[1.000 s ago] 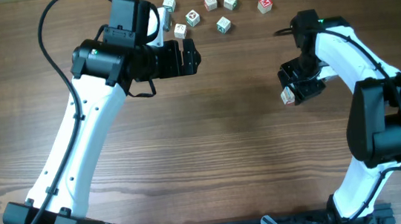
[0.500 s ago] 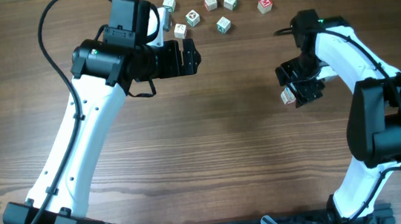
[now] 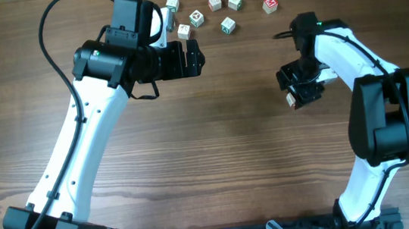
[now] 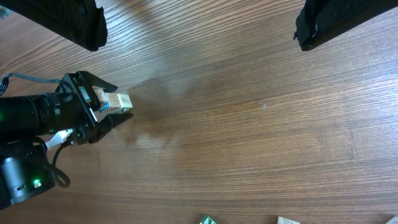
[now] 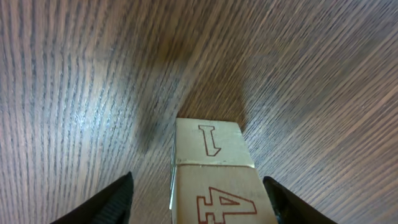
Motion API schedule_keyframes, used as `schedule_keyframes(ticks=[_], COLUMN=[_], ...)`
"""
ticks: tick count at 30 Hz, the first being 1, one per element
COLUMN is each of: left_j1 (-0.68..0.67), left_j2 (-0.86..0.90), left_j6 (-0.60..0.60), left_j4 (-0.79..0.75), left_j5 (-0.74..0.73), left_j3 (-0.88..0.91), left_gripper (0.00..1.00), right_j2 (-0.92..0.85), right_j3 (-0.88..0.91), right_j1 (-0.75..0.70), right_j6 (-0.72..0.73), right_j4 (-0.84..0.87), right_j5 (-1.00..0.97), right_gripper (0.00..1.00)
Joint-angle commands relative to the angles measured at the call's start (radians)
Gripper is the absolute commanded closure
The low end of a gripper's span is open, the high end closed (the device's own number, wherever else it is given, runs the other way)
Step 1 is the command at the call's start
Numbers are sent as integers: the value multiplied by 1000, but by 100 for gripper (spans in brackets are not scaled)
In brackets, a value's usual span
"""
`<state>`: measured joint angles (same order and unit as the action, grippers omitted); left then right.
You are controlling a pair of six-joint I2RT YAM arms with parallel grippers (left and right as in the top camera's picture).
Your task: Form a tower
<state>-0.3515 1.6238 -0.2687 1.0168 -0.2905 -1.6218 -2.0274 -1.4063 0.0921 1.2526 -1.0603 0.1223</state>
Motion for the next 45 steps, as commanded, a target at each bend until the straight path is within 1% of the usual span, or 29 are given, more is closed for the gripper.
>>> schedule_keyframes(ticks=[1,2,8,9,12,14,16,18,23,26,28,31,32,33,35,36,37,38,40,41,43,45], left_j1=[-4,-4,-4,-4,-4,-4,-4,-4,-4,-4,-4,-4,-4,-4,-4,-4,-4,-4,-4,-4,-4,-4], left_j2=[2,2,2,2,2,2,2,2,2,2,2,2,2,2,2,2,2,2,2,2,2,2], left_j6=[-5,-5,-5,-5,-5,-5,-5,-5,-5,-5,-5,-5,-5,-5,-5,-5,-5,-5,-5,-5,-5,-5], left_j4=[0,0,0,0,0,0,0,0,0,0,0,0,0,0,0,0,0,0,0,0,0,0], left_j5=[-12,-12,-12,-12,-12,-12,-12,-12,-12,-12,-12,-12,-12,-12,-12,-12,-12,-12,-12,-12,-12,-12], left_j3=[3,3,3,3,3,3,3,3,3,3,3,3,3,3,3,3,3,3,3,3,3,3], left_gripper=[0,0,0,0,0,0,0,0,0,0,0,0,0,0,0,0,0,0,0,0,0,0], right_j2=[-15,-15,-15,-15,-15,-15,-15,-15,4,56,107,171,172,172,172,173,174,175,175,175,175,175], right_j3=[8,8,8,8,8,8,8,8,-26,-106,-136,-143,-143,-143,-143,-143,-144,-144,-144,-144,-144,-144], right_j1=[3,3,3,3,3,3,3,2,-1,-1,-1,-2,-2,-2,-2,-2,-2,-2,-5,-12,-31,-48], right_j6=[3,4,4,4,5,4,3,-8,-136,-291,-354,-539,-644,-687,-704,-704,-702,-700,-647,-599,-534,-517], right_j4=[-8,-10,-10,-10,-10,-10,-27,-42,-87,-127,-134,-94,-90,-98,-134,-133,-128,-113,-101,-108,-139,-165], right_j5=[-31,-33,-42,-42,-42,-43,-62,-71,-71,-75,-102,-117,-142,-141,-142,-142,-142,-142,-150,-169,-183,-183], right_gripper=[39,41,46,49,50,41,24,16,7,2,0,0,0,1,4,16,29,46,76,82,90,92])
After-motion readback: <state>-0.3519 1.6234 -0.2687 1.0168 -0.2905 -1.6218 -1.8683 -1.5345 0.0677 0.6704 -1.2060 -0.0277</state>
